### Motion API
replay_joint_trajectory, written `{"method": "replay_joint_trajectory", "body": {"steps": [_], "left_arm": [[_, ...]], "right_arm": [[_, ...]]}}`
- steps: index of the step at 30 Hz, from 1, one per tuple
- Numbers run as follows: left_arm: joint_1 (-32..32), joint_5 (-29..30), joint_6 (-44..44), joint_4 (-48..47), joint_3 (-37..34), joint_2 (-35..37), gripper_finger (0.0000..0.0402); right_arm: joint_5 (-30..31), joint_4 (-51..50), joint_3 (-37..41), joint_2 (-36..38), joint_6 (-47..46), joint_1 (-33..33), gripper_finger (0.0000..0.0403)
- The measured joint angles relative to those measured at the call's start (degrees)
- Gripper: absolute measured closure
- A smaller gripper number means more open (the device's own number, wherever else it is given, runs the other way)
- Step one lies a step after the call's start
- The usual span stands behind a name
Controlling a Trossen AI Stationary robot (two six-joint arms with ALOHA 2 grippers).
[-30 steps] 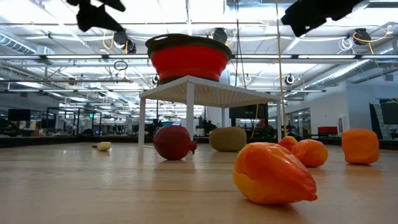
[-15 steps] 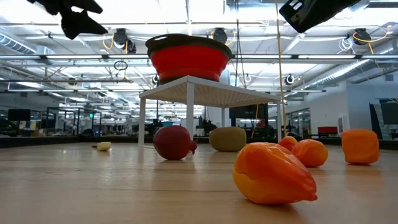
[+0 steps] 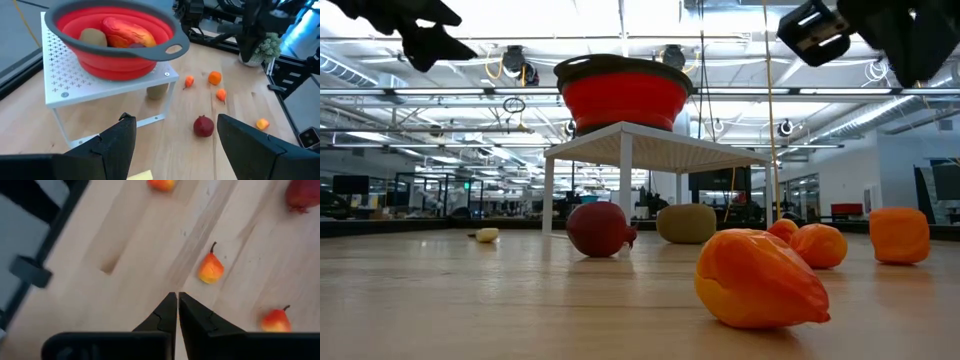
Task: Pick & Place Fruit
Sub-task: Put the tangerine into the red strainer bowl on the shelf
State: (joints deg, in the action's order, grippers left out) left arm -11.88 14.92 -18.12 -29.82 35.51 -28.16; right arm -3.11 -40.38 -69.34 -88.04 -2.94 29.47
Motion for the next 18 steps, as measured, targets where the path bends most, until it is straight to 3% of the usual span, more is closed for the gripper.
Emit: {"method": "replay_joint_trajectory", "body": {"steps": [9, 18], "left_arm": [[0.00, -0.04, 0.03, 0.15, -2.07, 2.42, 0.0124], [0.00, 0.02, 1.19, 0.10, -2.47, 2.44, 0.0124]], "right_arm": [[0.07, -0.64, 1.79, -0.97, 6.86, -1.11, 0.0349], [-0.09, -0.08, 5.73, -0.97, 10.06, -2.70, 0.0265]]}}
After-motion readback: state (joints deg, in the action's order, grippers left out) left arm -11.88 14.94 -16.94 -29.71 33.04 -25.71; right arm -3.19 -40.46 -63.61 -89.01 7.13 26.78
